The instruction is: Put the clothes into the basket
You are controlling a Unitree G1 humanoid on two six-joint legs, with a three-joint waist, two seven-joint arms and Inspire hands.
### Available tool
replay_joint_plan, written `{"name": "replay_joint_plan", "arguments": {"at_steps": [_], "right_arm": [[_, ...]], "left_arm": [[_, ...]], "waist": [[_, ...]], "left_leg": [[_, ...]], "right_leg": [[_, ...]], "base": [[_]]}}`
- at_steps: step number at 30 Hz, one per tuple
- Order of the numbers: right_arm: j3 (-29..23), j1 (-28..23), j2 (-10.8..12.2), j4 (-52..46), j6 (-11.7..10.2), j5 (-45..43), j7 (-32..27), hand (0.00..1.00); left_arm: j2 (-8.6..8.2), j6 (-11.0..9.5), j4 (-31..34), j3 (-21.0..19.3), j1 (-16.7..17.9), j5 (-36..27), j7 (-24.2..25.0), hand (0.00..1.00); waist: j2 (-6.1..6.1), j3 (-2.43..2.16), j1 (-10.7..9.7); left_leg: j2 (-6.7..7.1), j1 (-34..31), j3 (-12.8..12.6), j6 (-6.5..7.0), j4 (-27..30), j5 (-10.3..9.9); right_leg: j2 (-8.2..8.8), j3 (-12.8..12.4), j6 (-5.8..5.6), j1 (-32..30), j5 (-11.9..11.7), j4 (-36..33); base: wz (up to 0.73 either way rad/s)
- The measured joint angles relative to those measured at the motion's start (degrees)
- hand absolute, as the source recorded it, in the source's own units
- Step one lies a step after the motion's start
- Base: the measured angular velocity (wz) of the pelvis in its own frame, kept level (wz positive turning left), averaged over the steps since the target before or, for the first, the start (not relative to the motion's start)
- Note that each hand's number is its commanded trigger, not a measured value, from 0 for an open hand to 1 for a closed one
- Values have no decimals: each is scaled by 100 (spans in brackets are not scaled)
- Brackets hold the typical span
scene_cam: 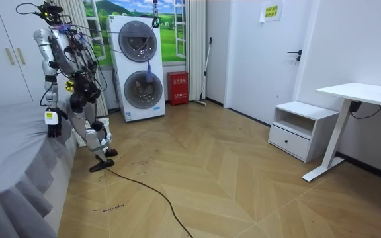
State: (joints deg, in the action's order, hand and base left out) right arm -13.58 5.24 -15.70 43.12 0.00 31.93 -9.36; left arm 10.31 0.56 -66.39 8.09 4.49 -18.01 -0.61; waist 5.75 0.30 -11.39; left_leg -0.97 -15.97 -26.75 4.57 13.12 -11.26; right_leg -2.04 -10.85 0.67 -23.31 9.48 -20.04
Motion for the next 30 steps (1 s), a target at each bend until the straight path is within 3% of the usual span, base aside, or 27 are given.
{"name": "replay_joint_plan", "arguments": {"at_steps": [7, 16, 17, 20, 21, 25, 30], "right_arm": [[26, 601, -347, 899, -144, 376, -152, 100], [115, 961, -457, 1282, -186, 737, -268, 100], [116, 973, -466, 1309, -186, 835, -268, 91], [106, 1134, -584, 1731, -187, 1225, -302, 44], [106, 1163, -643, 1901, -187, 1292, -349, 0], [106, 1193, -725, 1988, -186, 1312, -501, 0], [106, 1219, -810, 1988, -187, 1335, -672, 0]], "left_arm": [[40, -113, 178, 13, -97, -48, 8, 0], [91, -146, 230, 346, -257, -51, 7, 0], [92, -145, 233, 352, -253, -49, 7, 0], [138, -149, 244, 362, -258, -49, 7, 0], [170, -146, 242, 362, -257, -50, 7, 0], [256, -131, 238, 378, -255, -50, 5, 0], [256, -106, 233, 466, -259, -51, 2, 0]], "waist": [[11, 3, 254], [-19, 35, 419], [-21, 37, 422], [-16, 40, 398], [-17, 42, 408], [-13, 49, 425], [-4, 100, 417]], "left_leg": [[34, -424, 204, 50, 121, 121], [125, -766, 441, 97, 36, 236], [127, -776, 455, 97, 39, 236], [143, -846, 540, 97, 80, 236], [156, -853, 559, 97, 80, 236], [177, -939, 546, 97, 82, 235], [181, -958, 532, 97, 98, 235]], "right_leg": [[101, 224, 5, -318, -3, -70], [220, 492, -6, -574, 5, -73], [223, 500, -7, -576, 6, -69], [264, 615, -7, -590, 40, -73], [277, 640, -10, -591, 61, -88], [309, 717, -14, -772, 95, -282], [331, 782, 13, -786, 129, -283]], "base": [[17], [19], [11], [18], [13], [0], [-1]]}}
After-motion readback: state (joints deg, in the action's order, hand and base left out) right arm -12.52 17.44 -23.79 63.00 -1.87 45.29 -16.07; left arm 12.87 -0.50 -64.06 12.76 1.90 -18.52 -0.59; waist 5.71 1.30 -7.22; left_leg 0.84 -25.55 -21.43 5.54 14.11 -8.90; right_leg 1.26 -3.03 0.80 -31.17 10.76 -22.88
